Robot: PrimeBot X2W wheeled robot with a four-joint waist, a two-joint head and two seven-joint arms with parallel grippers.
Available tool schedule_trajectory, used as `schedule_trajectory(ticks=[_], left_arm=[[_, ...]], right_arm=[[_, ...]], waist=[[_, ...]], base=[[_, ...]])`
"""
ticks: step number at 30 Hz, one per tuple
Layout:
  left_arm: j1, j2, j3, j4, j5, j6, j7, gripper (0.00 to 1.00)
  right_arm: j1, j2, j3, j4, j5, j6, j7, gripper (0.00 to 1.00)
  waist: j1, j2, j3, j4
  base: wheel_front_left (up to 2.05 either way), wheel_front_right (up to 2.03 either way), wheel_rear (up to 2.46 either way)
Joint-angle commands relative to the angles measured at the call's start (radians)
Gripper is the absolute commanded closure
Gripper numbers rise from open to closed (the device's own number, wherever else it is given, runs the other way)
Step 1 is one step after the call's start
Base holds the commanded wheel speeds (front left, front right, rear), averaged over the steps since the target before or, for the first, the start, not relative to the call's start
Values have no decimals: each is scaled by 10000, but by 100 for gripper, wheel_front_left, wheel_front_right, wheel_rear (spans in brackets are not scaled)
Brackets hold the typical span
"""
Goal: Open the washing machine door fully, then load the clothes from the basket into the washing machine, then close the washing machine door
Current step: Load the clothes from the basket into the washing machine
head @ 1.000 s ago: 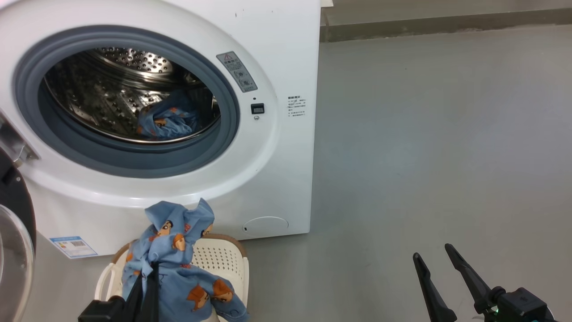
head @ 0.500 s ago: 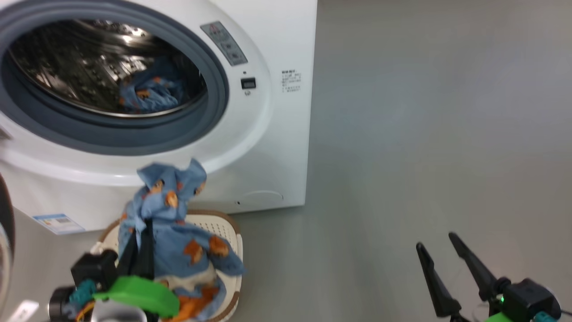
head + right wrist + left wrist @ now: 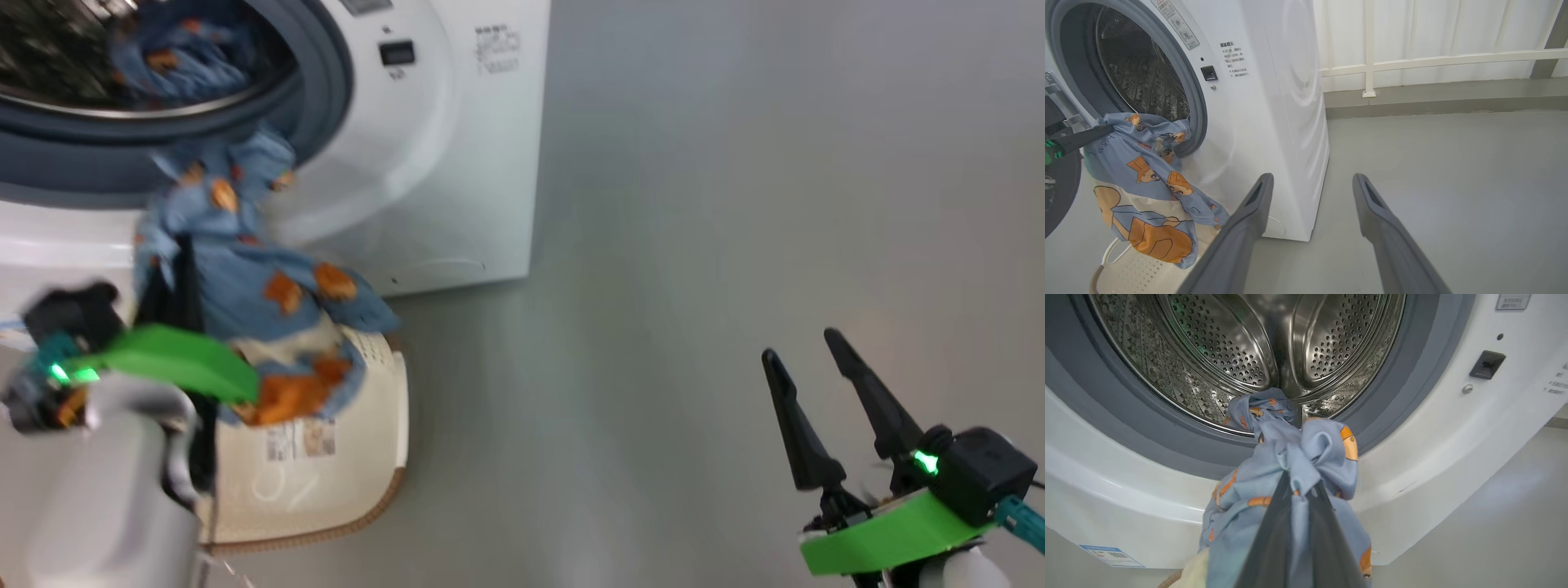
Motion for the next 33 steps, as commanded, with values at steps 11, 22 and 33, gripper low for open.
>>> schedule_trajectory(ticks=[11, 22, 33], left_arm=[[-3198, 1721, 960, 662, -408, -93, 1844, 100], [-5377, 3094, 1108, 1014, -613, -47, 4481, 100], [-6678, 4082, 1350, 501, -125, 899, 4919, 100]], right_arm=[[-1337, 19, 375, -273, 377, 16, -212, 0], [-1906, 79, 702, -241, 608, 16, -215, 0], [-2129, 67, 1012, -245, 766, 16, -215, 0]], waist=[[-2, 0, 2414, -1087], [-2, 0, 3313, -1780], [-2, 0, 3932, -2521]], base=[[0, 0, 0], [0, 0, 0], [0, 0, 0]])
